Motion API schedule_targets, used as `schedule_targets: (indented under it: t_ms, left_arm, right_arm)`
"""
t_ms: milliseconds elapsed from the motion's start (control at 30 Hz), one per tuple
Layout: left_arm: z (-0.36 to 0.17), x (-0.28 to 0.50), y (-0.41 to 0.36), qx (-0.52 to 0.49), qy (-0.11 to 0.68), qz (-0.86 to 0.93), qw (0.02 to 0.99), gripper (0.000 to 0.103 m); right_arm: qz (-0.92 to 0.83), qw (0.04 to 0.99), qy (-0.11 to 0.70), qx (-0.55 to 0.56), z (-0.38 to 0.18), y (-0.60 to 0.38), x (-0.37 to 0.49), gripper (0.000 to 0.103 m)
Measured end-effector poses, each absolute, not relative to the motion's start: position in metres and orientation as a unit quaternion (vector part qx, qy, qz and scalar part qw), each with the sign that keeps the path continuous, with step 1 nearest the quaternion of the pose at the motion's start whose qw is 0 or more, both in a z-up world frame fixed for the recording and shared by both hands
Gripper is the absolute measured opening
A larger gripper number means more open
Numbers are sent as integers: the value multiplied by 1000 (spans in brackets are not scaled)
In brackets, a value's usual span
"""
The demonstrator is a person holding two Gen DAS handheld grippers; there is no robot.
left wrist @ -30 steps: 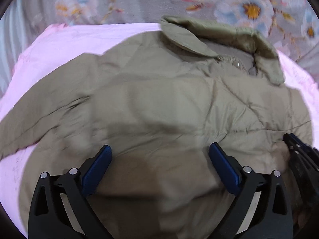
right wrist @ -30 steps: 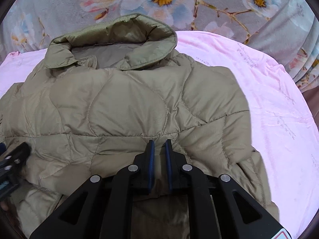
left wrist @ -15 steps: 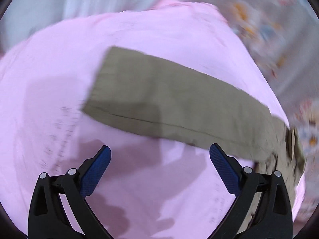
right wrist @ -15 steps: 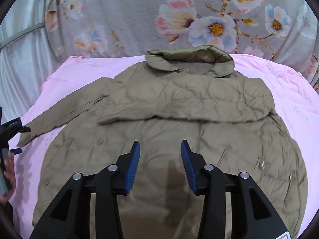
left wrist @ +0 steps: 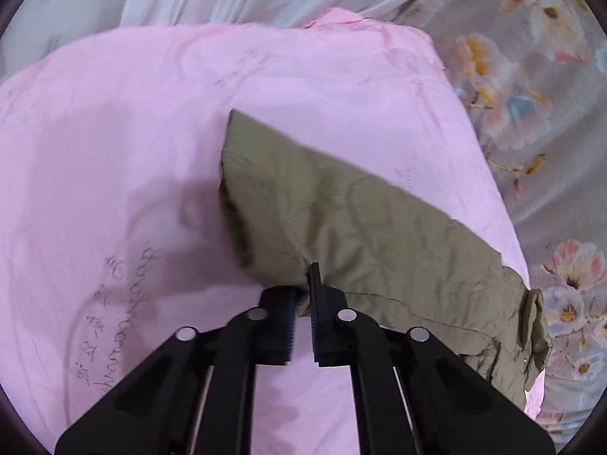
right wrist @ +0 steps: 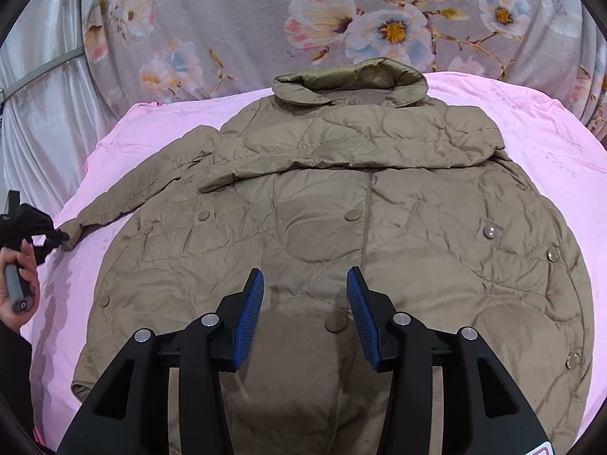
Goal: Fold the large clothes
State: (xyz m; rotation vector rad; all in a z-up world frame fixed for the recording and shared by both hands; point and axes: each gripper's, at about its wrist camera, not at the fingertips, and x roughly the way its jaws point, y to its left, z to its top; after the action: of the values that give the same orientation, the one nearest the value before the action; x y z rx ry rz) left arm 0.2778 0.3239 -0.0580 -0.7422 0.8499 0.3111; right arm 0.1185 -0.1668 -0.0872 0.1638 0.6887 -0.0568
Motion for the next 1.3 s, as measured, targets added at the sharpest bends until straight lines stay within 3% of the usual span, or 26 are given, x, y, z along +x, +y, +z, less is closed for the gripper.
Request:
schedule_targets:
  t_ms: [167, 333, 433, 533, 600, 633, 667, 867, 1067, 1300]
  left_arm:
    - [35, 282, 258, -264, 337, 94, 899, 2]
    - [137, 285, 119, -170, 286, -34, 942, 2]
    - [166, 274, 20, -119, 283, -117, 945, 2]
    - [160, 262, -69, -94, 311, -191, 926, 5]
    - [141, 254, -116, -88, 340, -218, 910, 34]
    - [124, 250, -138, -86, 361, -225, 901, 86]
    - [109, 246, -153, -88, 374, -222, 896, 96]
    - [64, 222, -168, -58, 398, -216, 890, 96]
    - [68, 227, -86, -75, 359, -147, 919, 96]
    - [41, 272, 11, -96, 385, -50, 917, 96]
  right_arm:
    - [-33, 941, 324, 90, -79, -180, 105, 45]
    - [-52, 944, 312, 91, -74, -201, 86, 45]
    - [-72, 945, 306, 93, -74, -219, 73, 47]
    - [-97, 942, 303, 106, -76, -243, 59, 48]
    - [-116, 939, 302, 116, -77, -260, 50, 50]
    - [-125, 938, 301, 121, -78, -268, 45, 51]
    - [-133, 936, 300, 127, -80, -275, 41, 52]
    - [-156, 930, 294, 154, -89, -303, 25, 53]
    - [-149, 935, 288, 146, -84, -300, 37, 54]
    - [-131, 940, 289, 128, -70, -290, 76, 54]
